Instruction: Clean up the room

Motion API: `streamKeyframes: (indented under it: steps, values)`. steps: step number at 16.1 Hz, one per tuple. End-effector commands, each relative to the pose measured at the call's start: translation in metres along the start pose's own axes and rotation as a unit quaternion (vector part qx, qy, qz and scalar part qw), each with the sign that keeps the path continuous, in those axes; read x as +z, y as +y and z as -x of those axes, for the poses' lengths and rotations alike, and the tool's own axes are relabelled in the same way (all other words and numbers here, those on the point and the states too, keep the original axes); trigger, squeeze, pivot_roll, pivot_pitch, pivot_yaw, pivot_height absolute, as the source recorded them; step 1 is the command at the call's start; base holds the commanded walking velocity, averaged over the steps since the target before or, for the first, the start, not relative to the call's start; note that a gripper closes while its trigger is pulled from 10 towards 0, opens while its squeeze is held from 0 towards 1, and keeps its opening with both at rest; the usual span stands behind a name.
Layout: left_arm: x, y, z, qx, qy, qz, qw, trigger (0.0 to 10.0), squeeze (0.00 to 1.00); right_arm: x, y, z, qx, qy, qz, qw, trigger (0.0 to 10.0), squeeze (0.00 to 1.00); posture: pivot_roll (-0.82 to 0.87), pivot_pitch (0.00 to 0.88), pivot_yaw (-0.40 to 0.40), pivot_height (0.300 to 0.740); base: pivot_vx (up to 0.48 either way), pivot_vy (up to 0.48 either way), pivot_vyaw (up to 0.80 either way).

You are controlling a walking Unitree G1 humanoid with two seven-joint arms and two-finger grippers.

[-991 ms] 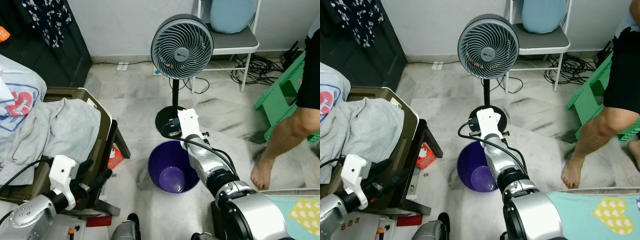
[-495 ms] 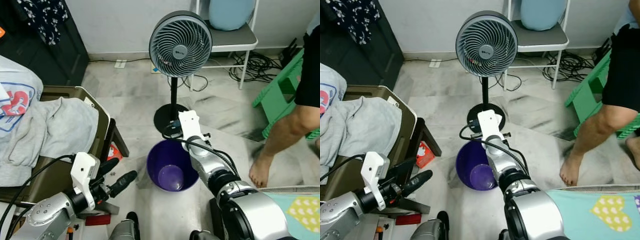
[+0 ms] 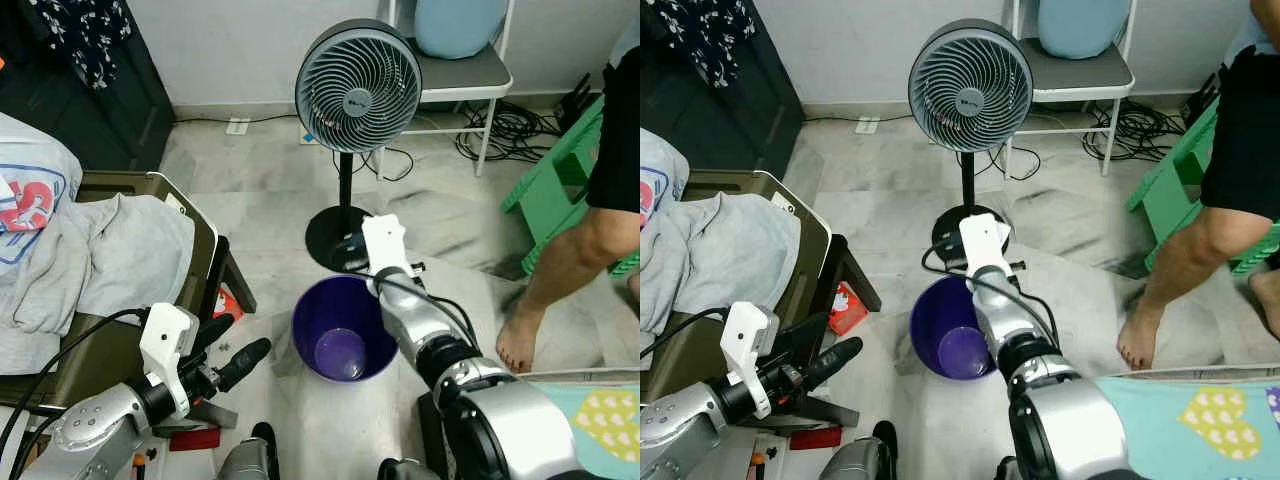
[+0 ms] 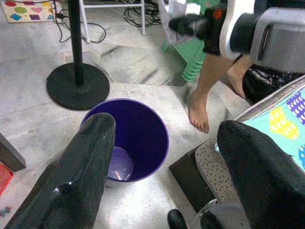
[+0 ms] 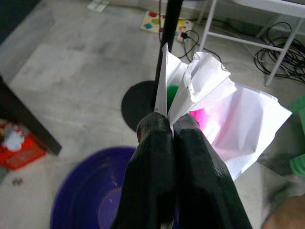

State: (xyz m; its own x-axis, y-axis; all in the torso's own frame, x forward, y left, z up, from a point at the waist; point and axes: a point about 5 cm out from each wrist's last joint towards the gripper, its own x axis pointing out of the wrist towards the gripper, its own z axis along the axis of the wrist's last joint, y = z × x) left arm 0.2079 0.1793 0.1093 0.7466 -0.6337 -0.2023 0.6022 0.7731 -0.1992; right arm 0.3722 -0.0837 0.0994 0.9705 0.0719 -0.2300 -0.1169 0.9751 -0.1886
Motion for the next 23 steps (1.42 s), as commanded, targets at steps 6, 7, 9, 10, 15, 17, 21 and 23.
streamKeyframes:
  steps: [6, 7, 9, 10, 15, 17, 21, 23]
  values:
    - [-0.001, 0.005, 0.001, 0.012, 0.008, -0.004, 1.000, 10.0, 0.00, 0.022, 0.016, -0.002, 0.022, -0.034, -0.018, 0.999, 10.0, 0.00, 0.17, 0.245, 0.056, 0.740, 0.000, 0.000, 0.00]
    - [-0.001, 0.005, 0.001, 0.013, 0.007, -0.005, 1.000, 10.0, 0.00, 0.022, 0.017, -0.002, 0.024, -0.034, -0.019, 0.999, 10.0, 0.00, 0.17, 0.244, 0.055, 0.740, 0.000, 0.000, 0.00]
    - [-0.001, 0.006, 0.000, 0.015, 0.007, -0.004, 1.000, 10.0, 0.00, 0.021, 0.017, -0.002, 0.027, -0.034, -0.023, 0.999, 10.0, 1.00, 0.17, 0.241, 0.054, 0.740, 0.000, 0.000, 0.00]
    - [-0.001, 0.006, 0.000, 0.015, 0.007, -0.004, 1.000, 10.0, 0.00, 0.021, 0.017, -0.002, 0.027, -0.034, -0.023, 0.999, 10.0, 1.00, 0.17, 0.240, 0.054, 0.740, 0.000, 0.000, 0.00]
    - [-0.001, 0.007, -0.001, 0.016, 0.006, -0.004, 1.000, 10.0, 0.00, 0.021, 0.015, -0.002, 0.023, -0.034, -0.025, 0.999, 10.0, 1.00, 0.17, 0.239, 0.056, 0.740, 0.000, 0.000, 0.00]
    - [-0.001, 0.007, -0.001, 0.016, 0.005, -0.004, 1.000, 10.0, 0.00, 0.020, 0.015, -0.002, 0.024, -0.033, -0.026, 0.999, 10.0, 1.00, 0.17, 0.239, 0.056, 0.740, 0.000, 0.000, 0.00]
    - [-0.001, 0.007, -0.002, 0.016, 0.004, -0.004, 1.000, 10.0, 0.00, 0.020, 0.015, -0.002, 0.024, -0.032, -0.028, 0.999, 10.0, 1.00, 0.17, 0.239, 0.056, 0.740, 0.000, 0.000, 0.00]
    - [-0.001, 0.007, -0.002, 0.017, 0.004, -0.005, 1.000, 10.0, 0.00, 0.019, 0.015, -0.002, 0.025, -0.031, -0.029, 0.999, 10.0, 1.00, 0.17, 0.239, 0.057, 0.740, 0.000, 0.000, 0.00]
